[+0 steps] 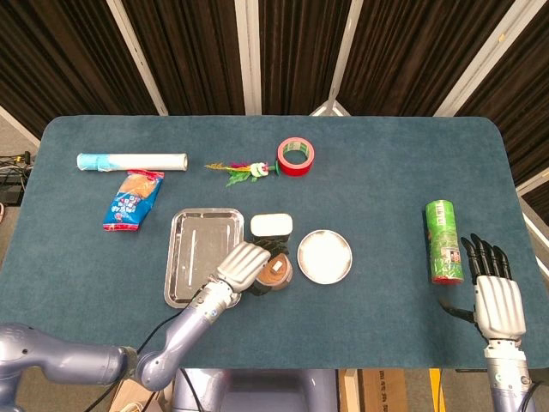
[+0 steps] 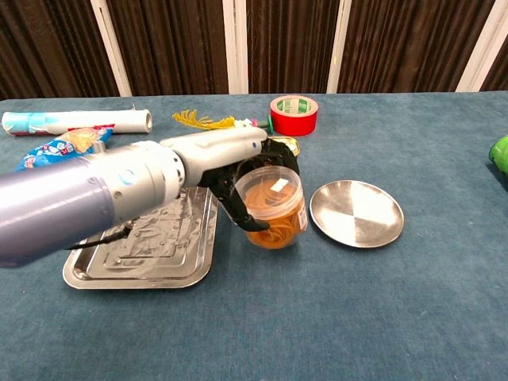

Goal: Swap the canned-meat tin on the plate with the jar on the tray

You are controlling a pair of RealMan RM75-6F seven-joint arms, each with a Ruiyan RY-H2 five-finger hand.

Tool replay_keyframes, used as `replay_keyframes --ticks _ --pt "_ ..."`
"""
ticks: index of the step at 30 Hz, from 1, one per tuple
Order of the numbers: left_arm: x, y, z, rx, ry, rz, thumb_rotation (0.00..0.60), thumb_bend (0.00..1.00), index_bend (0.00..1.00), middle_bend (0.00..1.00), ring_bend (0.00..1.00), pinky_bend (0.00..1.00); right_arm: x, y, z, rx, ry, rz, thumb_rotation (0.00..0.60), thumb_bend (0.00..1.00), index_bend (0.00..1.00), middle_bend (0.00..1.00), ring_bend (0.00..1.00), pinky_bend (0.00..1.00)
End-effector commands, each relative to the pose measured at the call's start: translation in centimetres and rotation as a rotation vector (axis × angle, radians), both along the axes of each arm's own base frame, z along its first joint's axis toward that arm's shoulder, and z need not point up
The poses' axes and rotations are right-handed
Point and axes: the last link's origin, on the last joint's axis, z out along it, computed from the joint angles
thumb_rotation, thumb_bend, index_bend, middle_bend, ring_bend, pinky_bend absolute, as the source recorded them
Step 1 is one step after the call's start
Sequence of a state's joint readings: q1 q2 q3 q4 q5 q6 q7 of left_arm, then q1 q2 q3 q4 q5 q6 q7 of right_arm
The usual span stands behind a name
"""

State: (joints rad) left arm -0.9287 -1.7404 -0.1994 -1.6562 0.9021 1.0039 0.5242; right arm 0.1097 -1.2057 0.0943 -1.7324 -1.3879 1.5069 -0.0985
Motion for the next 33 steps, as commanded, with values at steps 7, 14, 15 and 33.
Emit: replay_keyframes --ticks 7,14,15,33 --pt "-0.5 0.1 -1.5 -0.013 0.062 -0.013 0.6 0.3 0.32 0.21 0.18 0.3 -0.2 0.1 0.2 0.018 -0.002 -0.003 0.6 0.0 0.0 0.0 0.0 0.0" --pt "-0.7 -0.2 -1.3 -0.047 0.112 -0.006 0.6 0.07 0.25 0.07 0.02 0.21 -0.3 0.1 0.2 0.032 0.004 -0.008 0.6 0.0 0.0 0.0 0.0 0.0" --pt "-0.6 -0.2 -1.2 -0.046 0.114 -0.008 0.6 0.05 0.25 0.06 0.01 0.21 -0.3 0.1 0.2 0.034 0.008 -0.009 0.6 0.0 0.0 0.0 0.0 0.0" --pt "0.6 -1.8 1.5 -0.049 0.111 -0.024 0.6 0.0 0.23 0.05 0.01 0.2 -0.5 0.2 0.3 0.046 0.013 -0.023 0.6 0.0 0.0 0.0 0.0 0.0"
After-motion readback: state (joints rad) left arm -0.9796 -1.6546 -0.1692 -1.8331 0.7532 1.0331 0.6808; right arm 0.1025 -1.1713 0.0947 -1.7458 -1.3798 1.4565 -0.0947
